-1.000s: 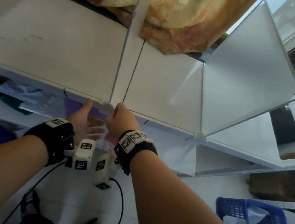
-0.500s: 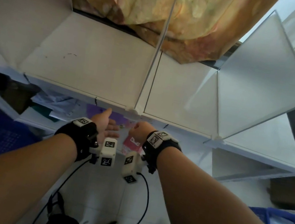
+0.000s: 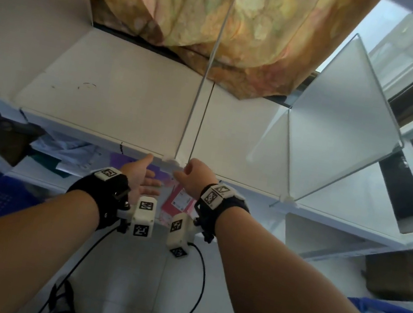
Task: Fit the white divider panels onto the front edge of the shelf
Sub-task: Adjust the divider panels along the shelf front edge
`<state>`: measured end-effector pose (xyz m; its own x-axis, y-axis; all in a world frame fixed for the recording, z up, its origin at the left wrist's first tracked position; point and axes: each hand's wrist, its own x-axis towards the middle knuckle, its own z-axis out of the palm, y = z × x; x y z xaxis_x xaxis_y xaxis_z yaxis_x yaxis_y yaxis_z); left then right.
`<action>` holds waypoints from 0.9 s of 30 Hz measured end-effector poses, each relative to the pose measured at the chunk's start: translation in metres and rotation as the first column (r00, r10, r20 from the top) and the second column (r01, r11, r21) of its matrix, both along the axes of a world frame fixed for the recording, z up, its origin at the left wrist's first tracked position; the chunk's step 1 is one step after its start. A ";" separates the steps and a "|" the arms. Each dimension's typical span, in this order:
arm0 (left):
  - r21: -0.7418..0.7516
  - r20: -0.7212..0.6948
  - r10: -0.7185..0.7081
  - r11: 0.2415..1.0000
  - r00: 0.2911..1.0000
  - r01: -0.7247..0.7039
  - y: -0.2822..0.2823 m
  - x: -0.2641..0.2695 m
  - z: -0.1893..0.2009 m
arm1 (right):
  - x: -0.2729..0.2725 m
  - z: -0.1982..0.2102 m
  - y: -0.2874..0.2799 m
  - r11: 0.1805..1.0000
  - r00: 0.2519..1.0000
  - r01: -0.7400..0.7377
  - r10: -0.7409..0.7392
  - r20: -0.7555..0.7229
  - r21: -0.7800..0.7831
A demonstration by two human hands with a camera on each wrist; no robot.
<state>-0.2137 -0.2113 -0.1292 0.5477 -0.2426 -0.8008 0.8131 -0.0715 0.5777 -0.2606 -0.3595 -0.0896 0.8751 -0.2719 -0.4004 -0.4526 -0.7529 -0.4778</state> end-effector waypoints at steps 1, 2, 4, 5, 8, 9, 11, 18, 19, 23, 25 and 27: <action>-0.006 -0.012 0.003 1.000 1.000 -0.003 -0.001 -0.001 -0.001 | 0.003 0.002 -0.007 1.000 0.999 0.001 -0.001 0.038 -0.020; -0.016 -0.024 0.009 1.000 1.000 -0.009 -0.002 -0.001 -0.001 | 0.007 0.004 -0.015 0.999 0.997 -0.002 0.005 0.071 -0.050; -0.054 -0.055 0.021 0.998 0.998 -0.024 -0.005 0.002 -0.004 | 0.019 0.005 -0.034 0.992 0.995 -0.014 0.026 0.093 -0.127; -0.078 -0.076 0.018 0.997 0.997 -0.024 -0.006 0.003 -0.004 | 0.025 0.005 -0.043 0.986 0.996 -0.029 0.042 0.078 -0.163; -0.133 -0.116 0.007 0.991 0.993 -0.022 -0.014 0.008 -0.004 | 0.042 -0.001 -0.052 0.966 0.991 -0.130 0.131 -0.011 -0.224; -0.144 -0.121 0.006 0.989 0.993 -0.024 -0.018 0.009 -0.005 | 0.047 -0.003 -0.050 0.956 0.984 -0.178 0.174 -0.041 -0.235; -0.174 -0.121 0.018 0.984 0.993 -0.039 -0.026 0.012 -0.011 | 0.056 -0.011 -0.044 0.929 0.962 -0.274 0.261 -0.082 -0.250; -0.243 -0.200 0.066 0.963 0.978 -0.115 -0.049 0.015 -0.030 | 0.077 -0.019 -0.044 0.787 0.862 -0.506 0.474 -0.179 -0.352; -0.247 -0.217 0.081 0.960 0.973 -0.135 -0.050 0.016 -0.033 | 0.077 -0.021 -0.044 0.771 0.851 -0.524 0.491 -0.186 -0.363; -0.258 -0.249 0.117 0.949 0.961 -0.183 -0.051 0.019 -0.039 | 0.081 -0.021 -0.042 0.730 0.827 -0.560 0.520 -0.213 -0.393; -0.257 -0.252 0.136 0.945 0.958 -0.202 -0.050 0.021 -0.039 | 0.084 -0.016 -0.039 0.724 0.819 -0.573 0.521 -0.240 -0.384; -0.261 -0.247 0.175 0.935 0.953 -0.239 -0.046 0.024 -0.041 | 0.090 -0.011 -0.033 0.718 0.809 -0.587 0.530 -0.254 -0.373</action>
